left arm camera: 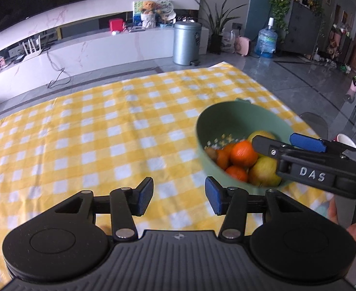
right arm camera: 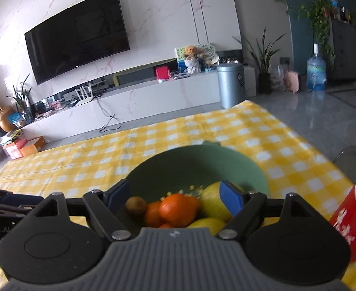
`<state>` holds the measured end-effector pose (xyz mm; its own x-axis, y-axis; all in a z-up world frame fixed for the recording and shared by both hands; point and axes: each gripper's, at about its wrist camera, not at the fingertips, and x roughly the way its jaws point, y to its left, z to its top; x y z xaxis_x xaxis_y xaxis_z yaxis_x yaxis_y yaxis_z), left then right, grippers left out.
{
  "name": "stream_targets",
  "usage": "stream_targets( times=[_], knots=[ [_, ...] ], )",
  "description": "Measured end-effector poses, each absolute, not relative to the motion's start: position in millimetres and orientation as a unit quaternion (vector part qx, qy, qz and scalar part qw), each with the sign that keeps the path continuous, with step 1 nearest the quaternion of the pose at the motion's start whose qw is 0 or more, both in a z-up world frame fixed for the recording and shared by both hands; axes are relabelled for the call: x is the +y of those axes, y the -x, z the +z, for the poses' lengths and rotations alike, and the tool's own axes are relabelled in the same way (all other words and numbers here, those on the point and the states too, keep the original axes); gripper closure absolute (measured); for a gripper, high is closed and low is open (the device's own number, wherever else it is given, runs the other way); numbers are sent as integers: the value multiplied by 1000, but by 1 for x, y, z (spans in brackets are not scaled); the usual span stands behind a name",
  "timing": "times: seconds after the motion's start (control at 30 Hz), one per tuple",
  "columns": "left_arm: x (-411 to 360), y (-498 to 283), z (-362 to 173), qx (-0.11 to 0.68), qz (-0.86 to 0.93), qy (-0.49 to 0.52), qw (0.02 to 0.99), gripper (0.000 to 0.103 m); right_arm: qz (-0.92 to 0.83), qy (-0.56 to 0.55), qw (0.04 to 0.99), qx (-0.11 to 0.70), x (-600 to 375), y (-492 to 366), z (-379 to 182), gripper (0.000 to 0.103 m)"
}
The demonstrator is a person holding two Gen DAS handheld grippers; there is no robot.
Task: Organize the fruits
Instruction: 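Move both open tools back toward the remaining kiwis and cucumber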
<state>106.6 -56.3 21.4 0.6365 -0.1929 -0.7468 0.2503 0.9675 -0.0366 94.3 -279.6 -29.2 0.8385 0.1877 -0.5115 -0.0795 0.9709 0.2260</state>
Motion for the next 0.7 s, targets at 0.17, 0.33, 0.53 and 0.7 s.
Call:
stream_targets(
  times=[0.17,0.33,0.53,0.7],
  knots=[
    [-34,-94,18,416,-109,-28,902,45,111,-123,940,299,-267,-84,-36,25],
    [-8,-84,10,430,-100,2,897,45,151,-101,931,318,-238,-68,-44,25],
    [19,-75,1,442,-84,28,893,45,199,-47,922,328,-201,-48,-53,27],
    [35,-72,-6,448,-85,47,889,45,220,-14,914,341,-185,-41,-59,39]
  ],
)
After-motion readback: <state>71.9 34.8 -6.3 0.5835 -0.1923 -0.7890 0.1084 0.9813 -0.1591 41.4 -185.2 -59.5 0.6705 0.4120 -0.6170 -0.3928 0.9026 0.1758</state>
